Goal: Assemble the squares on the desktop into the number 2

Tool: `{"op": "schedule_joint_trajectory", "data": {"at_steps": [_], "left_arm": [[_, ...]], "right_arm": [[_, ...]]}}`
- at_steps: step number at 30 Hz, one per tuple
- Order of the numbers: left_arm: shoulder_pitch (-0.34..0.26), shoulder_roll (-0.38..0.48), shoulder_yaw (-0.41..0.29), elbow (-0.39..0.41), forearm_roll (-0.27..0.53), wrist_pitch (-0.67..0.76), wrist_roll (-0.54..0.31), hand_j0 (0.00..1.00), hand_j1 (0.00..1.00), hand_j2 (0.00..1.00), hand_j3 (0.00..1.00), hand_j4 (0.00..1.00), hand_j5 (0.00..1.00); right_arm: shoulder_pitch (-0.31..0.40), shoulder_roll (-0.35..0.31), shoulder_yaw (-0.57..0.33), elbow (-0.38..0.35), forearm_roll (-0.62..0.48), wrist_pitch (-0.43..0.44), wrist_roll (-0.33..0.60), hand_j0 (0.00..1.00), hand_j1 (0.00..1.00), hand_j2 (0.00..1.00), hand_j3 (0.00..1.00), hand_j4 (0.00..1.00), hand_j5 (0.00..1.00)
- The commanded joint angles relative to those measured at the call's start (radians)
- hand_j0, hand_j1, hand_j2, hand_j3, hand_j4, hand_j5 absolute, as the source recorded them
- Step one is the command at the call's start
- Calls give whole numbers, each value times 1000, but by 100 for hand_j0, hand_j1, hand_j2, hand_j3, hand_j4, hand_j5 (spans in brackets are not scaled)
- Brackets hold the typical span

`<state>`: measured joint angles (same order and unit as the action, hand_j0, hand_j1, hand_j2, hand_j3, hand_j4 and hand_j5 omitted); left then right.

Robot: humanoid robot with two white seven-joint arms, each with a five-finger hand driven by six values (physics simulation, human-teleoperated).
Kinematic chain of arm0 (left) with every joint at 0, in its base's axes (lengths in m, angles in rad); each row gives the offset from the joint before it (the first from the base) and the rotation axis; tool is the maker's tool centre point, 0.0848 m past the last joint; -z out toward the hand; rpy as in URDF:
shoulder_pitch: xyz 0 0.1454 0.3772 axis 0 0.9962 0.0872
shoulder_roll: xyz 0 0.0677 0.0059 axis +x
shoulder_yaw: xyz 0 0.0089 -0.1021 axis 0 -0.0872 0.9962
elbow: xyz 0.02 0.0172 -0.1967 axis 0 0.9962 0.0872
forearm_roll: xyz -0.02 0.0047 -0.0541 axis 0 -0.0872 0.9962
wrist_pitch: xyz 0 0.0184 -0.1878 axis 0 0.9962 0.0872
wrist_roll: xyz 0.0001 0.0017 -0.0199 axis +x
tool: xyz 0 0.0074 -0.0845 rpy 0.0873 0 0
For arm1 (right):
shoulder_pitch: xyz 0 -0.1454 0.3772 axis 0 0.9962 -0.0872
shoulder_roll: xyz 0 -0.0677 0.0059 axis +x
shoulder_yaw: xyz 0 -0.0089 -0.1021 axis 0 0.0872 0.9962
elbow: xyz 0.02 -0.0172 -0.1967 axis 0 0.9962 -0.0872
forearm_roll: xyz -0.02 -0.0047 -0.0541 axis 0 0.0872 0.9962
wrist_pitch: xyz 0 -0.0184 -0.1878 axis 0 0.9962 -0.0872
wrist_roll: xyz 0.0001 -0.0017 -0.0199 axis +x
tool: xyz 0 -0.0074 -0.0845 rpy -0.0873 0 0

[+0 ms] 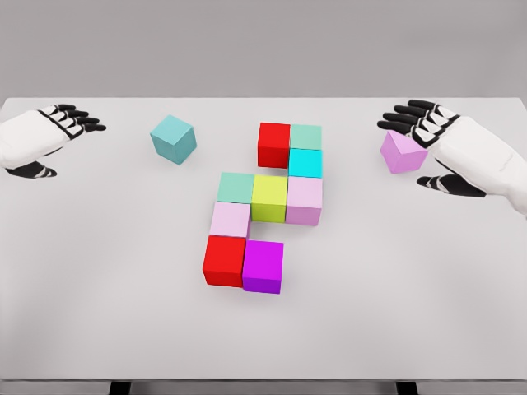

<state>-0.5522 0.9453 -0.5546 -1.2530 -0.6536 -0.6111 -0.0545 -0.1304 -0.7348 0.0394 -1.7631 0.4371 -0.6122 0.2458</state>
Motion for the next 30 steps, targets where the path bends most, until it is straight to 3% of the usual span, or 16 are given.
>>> {"op": "schedule_joint_trajectory", "data": {"at_steps": [1,3,5,7,9,11,13,16,19,21,23,25,30], "left_arm": [[-5,0,-1,3,5,0,-1,100,100,100,100,100,100],[-18,-2,-5,9,-1,0,-1,100,100,100,100,100,100],[-57,-7,-59,32,2,0,-2,100,100,100,100,100,100],[-124,-25,-146,81,2,0,-2,100,100,100,100,100,100],[-185,-34,-218,138,3,0,-2,100,100,100,100,100,100],[-239,-57,-292,175,5,0,-2,100,100,100,100,100,100],[-314,-80,-384,210,6,0,-1,100,100,100,100,100,100],[-364,-92,-432,260,5,0,-1,100,100,100,100,100,100],[-457,-197,-525,447,6,0,-1,100,100,100,100,100,100],[-488,-244,-541,532,6,0,1,100,100,100,100,100,100],[-499,-260,-539,570,9,0,1,100,100,100,100,100,100],[-514,-261,-541,581,14,0,2,100,100,100,100,100,100],[-532,-272,-541,609,80,0,2,100,100,100,100,100,100]], "right_arm": [[0,0,-7,1,18,1,-2,100,100,100,100,100,100],[0,0,-3,-1,15,1,-3,100,100,100,100,100,100],[-2,-23,7,-4,8,1,-3,100,100,100,100,100,100],[0,-115,51,13,-26,1,-16,100,100,100,100,100,100],[-15,-211,60,63,-125,1,-13,100,100,100,100,100,100],[-90,-281,111,91,-141,1,0,100,100,100,100,100,100],[-245,-302,269,169,-143,1,0,100,100,100,100,100,100],[-409,-284,413,278,-132,1,56,100,100,100,100,100,100],[-525,-147,477,407,-127,1,243,100,100,100,100,100,100],[-583,-64,487,447,-58,1,360,100,100,100,100,100,100],[-655,28,488,566,37,1,365,100,100,100,100,100,100],[-710,71,488,616,115,1,365,100,100,100,100,100,100],[-796,64,490,669,193,1,365,100,100,100,100,100,100]]}}
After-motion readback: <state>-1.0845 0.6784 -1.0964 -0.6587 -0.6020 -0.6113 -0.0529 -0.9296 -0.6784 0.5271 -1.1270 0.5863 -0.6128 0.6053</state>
